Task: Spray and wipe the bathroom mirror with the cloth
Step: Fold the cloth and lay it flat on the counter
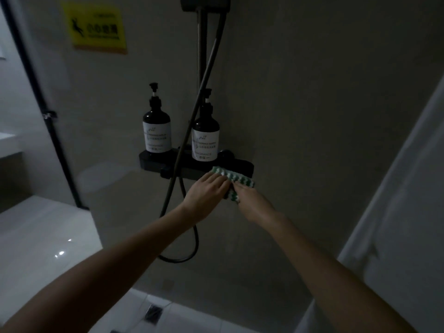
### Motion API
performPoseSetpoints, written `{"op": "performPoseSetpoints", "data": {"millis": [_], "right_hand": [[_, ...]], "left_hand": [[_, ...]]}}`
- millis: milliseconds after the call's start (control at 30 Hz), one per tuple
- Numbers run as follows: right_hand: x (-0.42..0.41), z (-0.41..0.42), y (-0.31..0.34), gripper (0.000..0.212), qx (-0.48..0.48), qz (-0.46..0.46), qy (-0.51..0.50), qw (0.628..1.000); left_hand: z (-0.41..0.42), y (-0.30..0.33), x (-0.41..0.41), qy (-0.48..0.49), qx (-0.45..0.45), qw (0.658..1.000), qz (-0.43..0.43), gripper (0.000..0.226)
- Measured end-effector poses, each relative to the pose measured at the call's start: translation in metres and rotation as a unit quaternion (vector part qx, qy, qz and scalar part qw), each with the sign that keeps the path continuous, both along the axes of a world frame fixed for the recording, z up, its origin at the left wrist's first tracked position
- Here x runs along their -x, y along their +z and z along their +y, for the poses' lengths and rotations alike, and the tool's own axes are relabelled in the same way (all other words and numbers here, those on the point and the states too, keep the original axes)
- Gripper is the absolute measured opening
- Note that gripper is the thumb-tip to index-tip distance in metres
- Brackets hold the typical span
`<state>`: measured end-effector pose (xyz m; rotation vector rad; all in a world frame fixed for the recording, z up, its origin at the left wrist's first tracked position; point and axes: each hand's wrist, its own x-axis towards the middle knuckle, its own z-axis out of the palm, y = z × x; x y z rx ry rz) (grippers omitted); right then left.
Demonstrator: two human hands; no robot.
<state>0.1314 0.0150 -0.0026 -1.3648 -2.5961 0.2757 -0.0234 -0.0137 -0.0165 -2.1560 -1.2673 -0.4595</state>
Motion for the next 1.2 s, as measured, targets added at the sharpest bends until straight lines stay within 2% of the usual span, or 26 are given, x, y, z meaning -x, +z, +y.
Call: {"op": "performPoseSetpoints", "data": {"millis": [100,300,433,600,733,1067,1200], "right_hand": [[0.021,-0.007,-0.003,0.038,-0.007,0.008,0.028,1.000],[0.104,-0.041,-0.008,0.034,-0.004,0.009,0.154,0.988],[0.169,-0.076,-0.013,0.039,-0.010,0.013,0.226,0.974],[0.252,-0.116,-0.013,0.037,0.012,0.033,0.312,0.950],[0.337,-0.145,-0.022,0.040,-0.031,-0.031,0.359,0.932],[0.536,-0.185,-0.032,0.045,-0.098,-0.024,0.399,0.911],[0.591,-0.180,-0.034,0.055,-0.103,-0.035,0.407,0.907]], "left_hand": [[-0.023,0.004,0.018,0.020,-0.015,1.000,0.002,0.030],[-0.096,-0.005,0.086,0.136,-0.005,0.991,-0.017,0.026],[-0.151,-0.010,0.139,0.227,0.034,0.973,-0.022,0.050],[-0.208,-0.015,0.203,0.328,0.043,0.943,-0.040,0.053],[-0.253,-0.025,0.275,0.387,0.059,0.920,-0.035,0.061],[-0.298,-0.036,0.455,0.516,0.086,0.850,-0.067,0.054],[-0.296,-0.035,0.505,0.531,0.100,0.839,-0.065,0.056]]}}
